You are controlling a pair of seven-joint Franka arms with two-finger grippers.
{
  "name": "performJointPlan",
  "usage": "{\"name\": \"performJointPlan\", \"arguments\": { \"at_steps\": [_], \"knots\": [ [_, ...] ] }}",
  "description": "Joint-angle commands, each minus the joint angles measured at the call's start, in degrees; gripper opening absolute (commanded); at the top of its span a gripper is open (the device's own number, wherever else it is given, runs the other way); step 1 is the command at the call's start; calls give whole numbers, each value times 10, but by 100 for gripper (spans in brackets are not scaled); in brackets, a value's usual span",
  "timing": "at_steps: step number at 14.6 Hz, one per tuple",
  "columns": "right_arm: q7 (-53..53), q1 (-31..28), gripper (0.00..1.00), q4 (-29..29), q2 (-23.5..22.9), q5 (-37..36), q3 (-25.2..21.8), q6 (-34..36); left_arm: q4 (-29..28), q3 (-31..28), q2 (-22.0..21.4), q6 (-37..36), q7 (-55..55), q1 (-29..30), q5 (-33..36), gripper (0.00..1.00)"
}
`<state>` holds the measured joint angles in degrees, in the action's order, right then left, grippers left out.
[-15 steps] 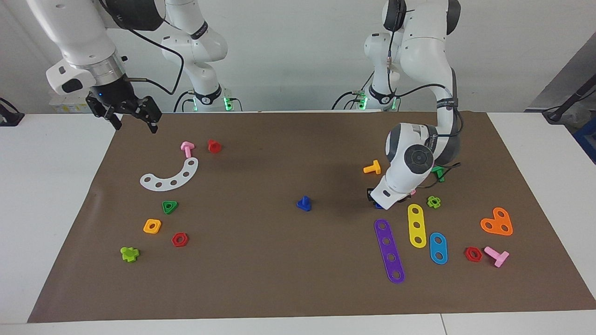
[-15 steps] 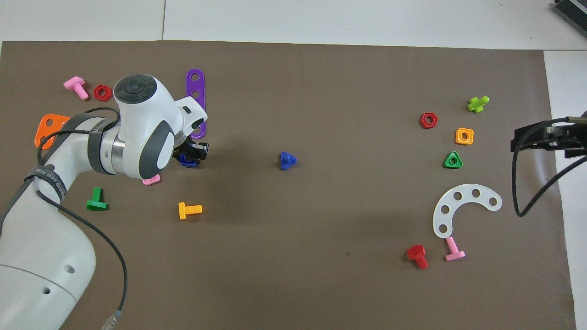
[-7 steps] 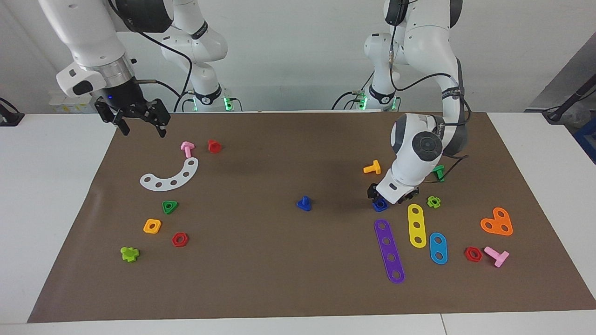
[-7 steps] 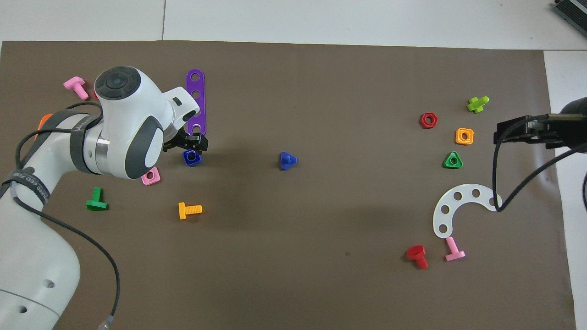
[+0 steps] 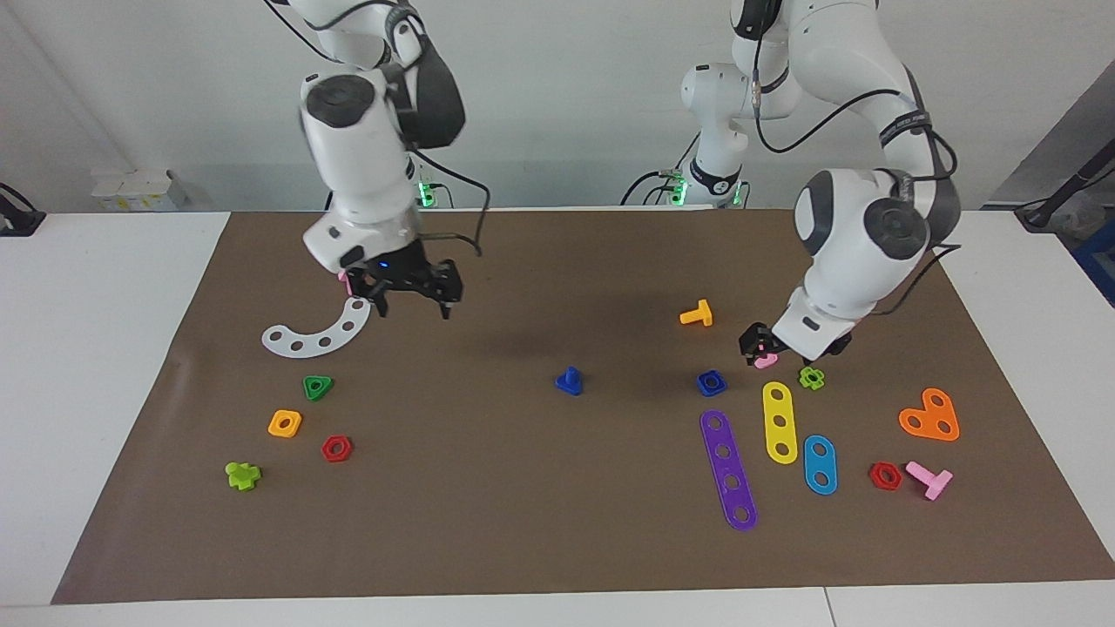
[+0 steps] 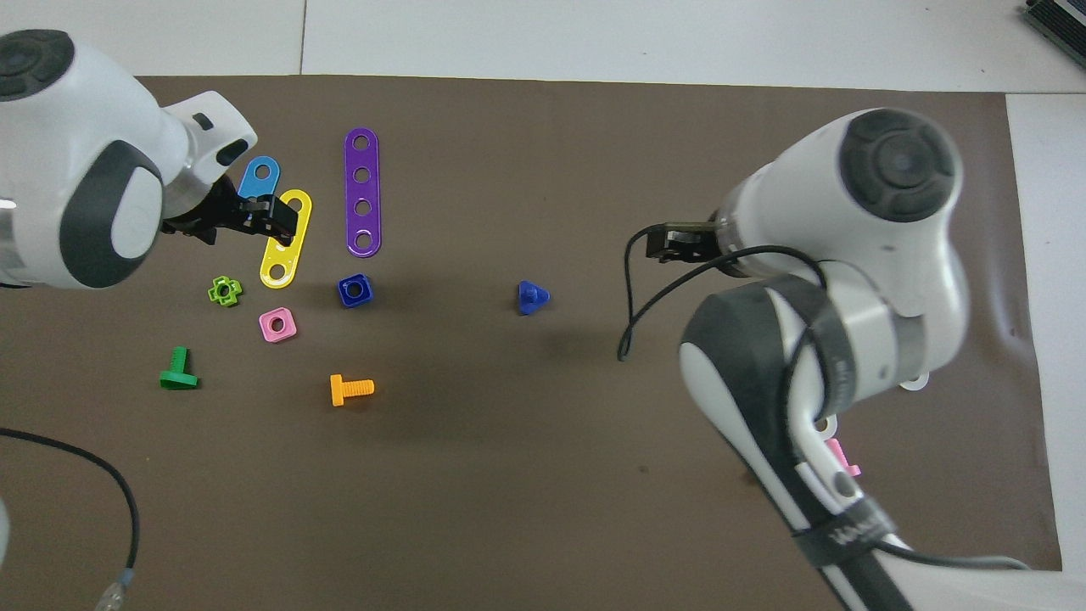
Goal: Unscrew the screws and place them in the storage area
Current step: 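Release the nut and retract the left gripper while the right gripper reaches the bolt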
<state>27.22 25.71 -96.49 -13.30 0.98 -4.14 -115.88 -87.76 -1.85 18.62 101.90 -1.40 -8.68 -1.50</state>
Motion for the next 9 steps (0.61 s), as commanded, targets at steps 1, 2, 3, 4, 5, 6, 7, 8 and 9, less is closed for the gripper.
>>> {"name": "performJointPlan", "arguments": {
  "at_steps": [1, 2, 3, 4, 5, 6, 7, 8, 9],
  "knots": [
    [64, 56, 99, 18, -58, -7, -1, -69, 31, 4, -10, -55, 48, 45, 2, 100],
    [77, 75, 99, 20, -76, -8, -1, -94, 30, 4, -23, -61, 59, 52, 2, 100],
    [82, 87, 99, 20, -88, -12, -1, -105, 30, 4, -33, -71, 59, 58, 3, 100],
    [89, 107, 99, 24, -109, -20, -1, -116, 32, 3, -41, -85, 59, 59, 10, 100],
    [106, 123, 98, 38, -139, -31, -1, -123, 32, 3, -51, -94, 58, 59, 12, 100],
    [114, 128, 94, 61, -168, -44, -1, -133, 32, 4, -65, -98, 58, 59, 11, 100],
    [113, 126, 86, 65, -180, -55, -1, -149, 30, 5, -83, -97, 58, 59, 10, 100],
    [110, 122, 78, 64, -182, -60, -1, -152, 30, 6, -94, -97, 58, 58, 9, 100],
    [110, 123, 69, 63, -184, -60, -1, -153, 29, 7, -103, -96, 56, 56, 9, 100]
  ]
}}
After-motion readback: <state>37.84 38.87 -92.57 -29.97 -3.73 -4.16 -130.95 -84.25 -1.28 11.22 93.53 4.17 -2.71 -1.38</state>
